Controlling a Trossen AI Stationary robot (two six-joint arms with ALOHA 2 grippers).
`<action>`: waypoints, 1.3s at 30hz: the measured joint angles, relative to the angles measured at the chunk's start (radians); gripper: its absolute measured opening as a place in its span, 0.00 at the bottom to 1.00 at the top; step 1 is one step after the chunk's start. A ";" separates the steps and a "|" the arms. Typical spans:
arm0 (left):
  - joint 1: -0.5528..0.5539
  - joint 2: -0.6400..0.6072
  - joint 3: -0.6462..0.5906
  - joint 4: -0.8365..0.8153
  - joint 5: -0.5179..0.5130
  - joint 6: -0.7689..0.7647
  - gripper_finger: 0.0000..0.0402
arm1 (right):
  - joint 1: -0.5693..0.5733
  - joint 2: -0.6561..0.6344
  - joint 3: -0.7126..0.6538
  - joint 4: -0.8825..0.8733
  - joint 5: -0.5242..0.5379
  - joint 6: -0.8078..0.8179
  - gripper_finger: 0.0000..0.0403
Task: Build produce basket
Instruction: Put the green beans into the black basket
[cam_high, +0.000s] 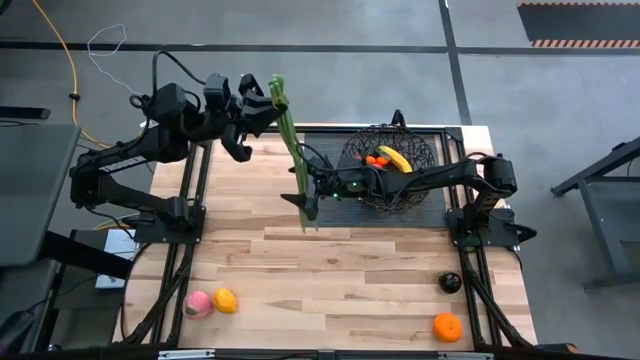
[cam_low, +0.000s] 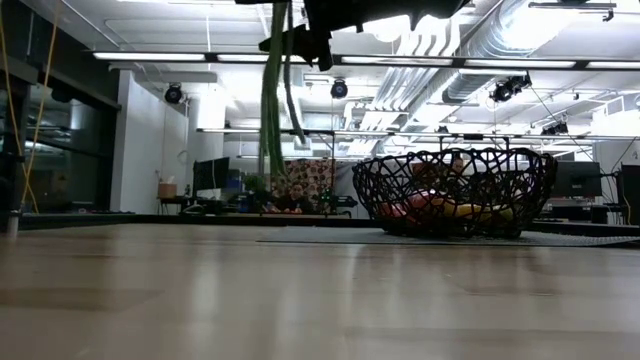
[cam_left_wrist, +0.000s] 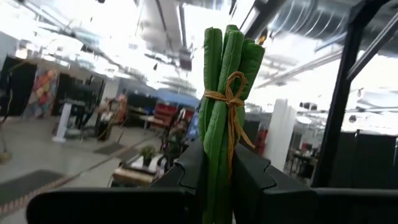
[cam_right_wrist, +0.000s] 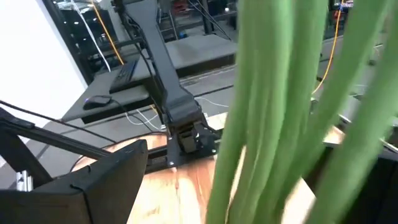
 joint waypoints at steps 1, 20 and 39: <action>0.000 -0.003 0.000 0.011 0.001 0.000 0.09 | 0.000 0.000 0.000 -0.012 0.002 0.000 0.96; 0.000 -0.011 0.000 0.109 -0.021 -0.008 0.09 | 0.000 0.000 0.000 0.030 -0.038 0.060 0.96; 0.000 -0.011 0.001 0.138 -0.029 -0.006 0.09 | 0.000 0.003 -0.001 0.002 -0.052 0.060 0.73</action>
